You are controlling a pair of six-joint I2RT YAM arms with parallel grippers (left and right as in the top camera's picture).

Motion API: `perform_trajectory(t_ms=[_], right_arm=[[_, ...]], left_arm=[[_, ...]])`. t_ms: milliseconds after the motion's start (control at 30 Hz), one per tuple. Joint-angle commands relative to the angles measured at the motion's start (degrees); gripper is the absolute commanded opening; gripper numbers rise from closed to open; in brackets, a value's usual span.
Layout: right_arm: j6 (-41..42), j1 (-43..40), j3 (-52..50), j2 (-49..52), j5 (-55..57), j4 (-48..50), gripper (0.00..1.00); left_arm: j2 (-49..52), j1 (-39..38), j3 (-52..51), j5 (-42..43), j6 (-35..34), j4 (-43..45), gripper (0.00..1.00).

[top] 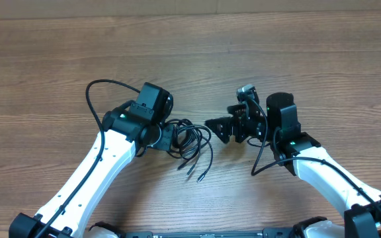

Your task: Untangle cables

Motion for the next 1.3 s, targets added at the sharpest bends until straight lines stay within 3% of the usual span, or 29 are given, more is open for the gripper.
perform_trajectory(t_ms=[0, 400, 800, 1267], right_arm=[[-6.01, -0.04, 0.52, -0.09, -9.84, 0.74, 1.0], [-17.4, 0.02, 0.52, -0.09, -19.15, -1.62, 1.0], [-21.53, 0.07, 0.52, -0.09, -24.15, -2.05, 0.96], [-21.44, 0.07, 0.52, -0.09, -19.1, -2.86, 0.92]], left_arm=[[0.35, 0.33, 0.68, -0.92, -0.37, 0.31, 0.05], [0.35, 0.31, 0.68, -0.72, -0.35, 2.23, 0.04], [0.35, 0.22, 0.68, 0.74, -0.33, 3.23, 0.04], [0.35, 0.22, 0.68, 4.15, 2.51, 4.0, 0.04]])
